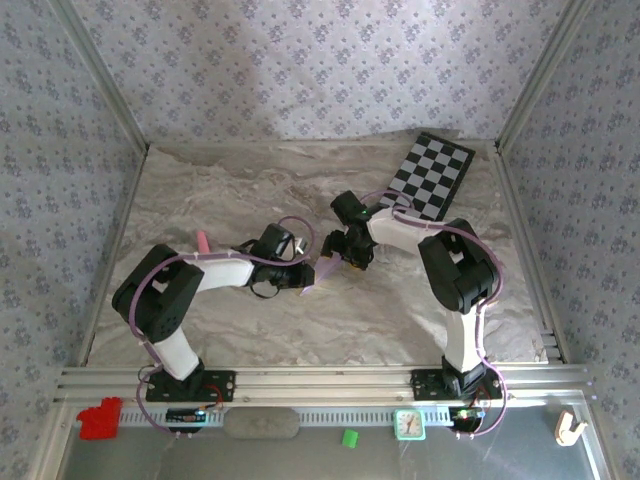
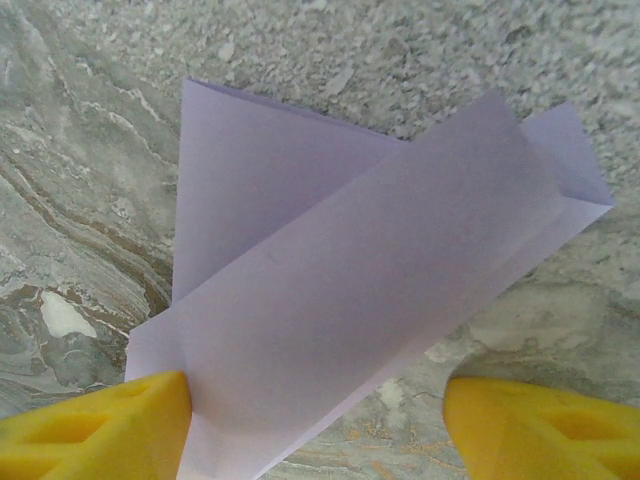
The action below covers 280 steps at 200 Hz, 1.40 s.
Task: Fold a paper plane with a square sheet of paper (pick it up from the middle)
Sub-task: Fold the wing for the fifth time at the center of the table.
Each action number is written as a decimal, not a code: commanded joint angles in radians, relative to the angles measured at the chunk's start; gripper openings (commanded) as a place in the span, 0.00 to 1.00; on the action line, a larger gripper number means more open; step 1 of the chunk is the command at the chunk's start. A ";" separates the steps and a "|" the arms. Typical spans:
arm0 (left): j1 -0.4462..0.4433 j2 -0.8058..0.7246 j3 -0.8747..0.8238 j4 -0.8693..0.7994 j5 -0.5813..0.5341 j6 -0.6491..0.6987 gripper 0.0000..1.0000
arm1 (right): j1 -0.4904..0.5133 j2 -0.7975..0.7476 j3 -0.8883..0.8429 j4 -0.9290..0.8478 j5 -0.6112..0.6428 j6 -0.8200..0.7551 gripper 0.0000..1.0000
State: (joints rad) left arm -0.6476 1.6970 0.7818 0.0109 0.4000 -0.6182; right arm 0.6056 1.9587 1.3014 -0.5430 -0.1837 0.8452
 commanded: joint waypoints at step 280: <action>0.005 0.097 0.031 -0.137 -0.043 -0.031 0.22 | 0.054 -0.194 -0.441 0.839 -0.242 0.045 0.28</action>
State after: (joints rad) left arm -0.6395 1.7264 0.8246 -0.0525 0.4107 -0.6449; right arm 0.6487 1.7390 0.8185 0.2634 -0.4053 0.8753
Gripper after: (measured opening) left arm 0.225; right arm 0.280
